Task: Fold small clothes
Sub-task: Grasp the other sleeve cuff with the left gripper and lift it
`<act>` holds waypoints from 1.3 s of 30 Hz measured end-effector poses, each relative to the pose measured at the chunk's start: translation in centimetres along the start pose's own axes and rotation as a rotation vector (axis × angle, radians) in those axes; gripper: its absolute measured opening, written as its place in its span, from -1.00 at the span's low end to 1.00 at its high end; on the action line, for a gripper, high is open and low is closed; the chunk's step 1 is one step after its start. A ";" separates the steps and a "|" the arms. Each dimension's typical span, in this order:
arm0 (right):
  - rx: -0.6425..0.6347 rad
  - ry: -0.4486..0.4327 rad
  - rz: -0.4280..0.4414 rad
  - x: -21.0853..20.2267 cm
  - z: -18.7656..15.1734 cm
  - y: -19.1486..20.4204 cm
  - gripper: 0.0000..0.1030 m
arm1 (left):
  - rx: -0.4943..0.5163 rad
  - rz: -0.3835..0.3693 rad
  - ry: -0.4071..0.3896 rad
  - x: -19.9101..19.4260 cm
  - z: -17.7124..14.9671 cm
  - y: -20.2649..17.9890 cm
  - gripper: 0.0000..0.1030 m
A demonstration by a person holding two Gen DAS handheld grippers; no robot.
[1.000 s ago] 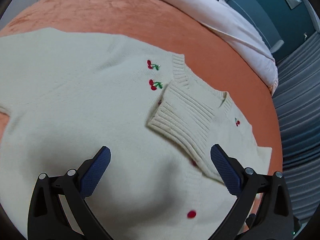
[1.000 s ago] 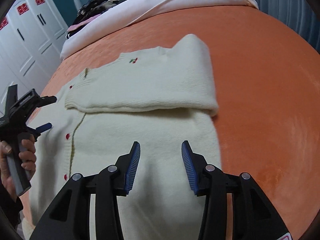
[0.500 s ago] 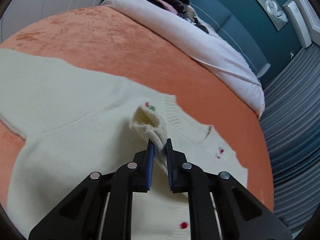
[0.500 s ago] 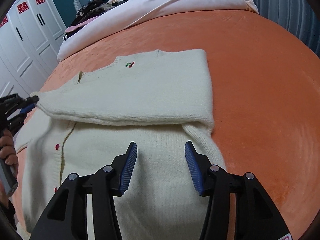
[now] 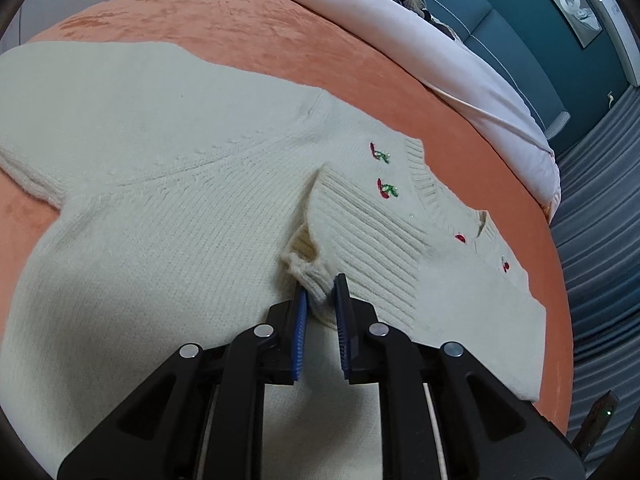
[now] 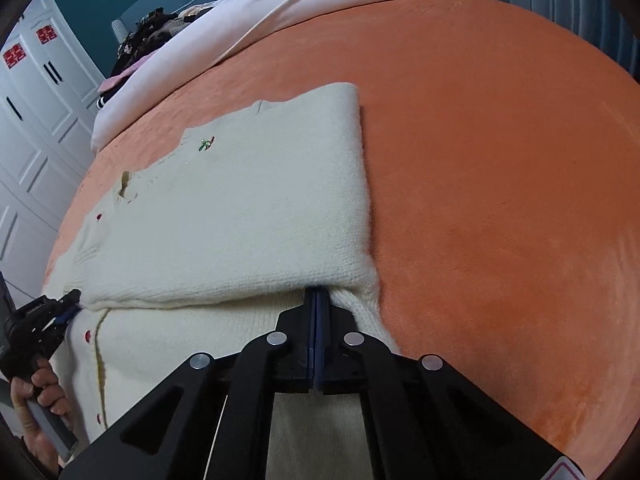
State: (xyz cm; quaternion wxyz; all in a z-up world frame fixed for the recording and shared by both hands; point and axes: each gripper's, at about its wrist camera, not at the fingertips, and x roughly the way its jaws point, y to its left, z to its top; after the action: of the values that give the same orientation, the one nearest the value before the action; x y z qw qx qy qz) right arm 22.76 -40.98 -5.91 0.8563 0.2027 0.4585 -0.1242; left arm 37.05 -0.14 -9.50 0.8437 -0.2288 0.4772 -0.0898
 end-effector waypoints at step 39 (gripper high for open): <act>-0.194 0.039 -0.047 -12.1 -15.4 11.9 0.06 | 0.076 -0.064 -0.466 -24.5 15.1 1.9 -0.79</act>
State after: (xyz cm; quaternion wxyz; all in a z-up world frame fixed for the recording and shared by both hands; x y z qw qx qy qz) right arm 9.60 -23.00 -0.70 0.8597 0.1105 0.4896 -0.0952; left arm 36.73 15.11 14.93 0.9358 -0.2265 0.2582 -0.0791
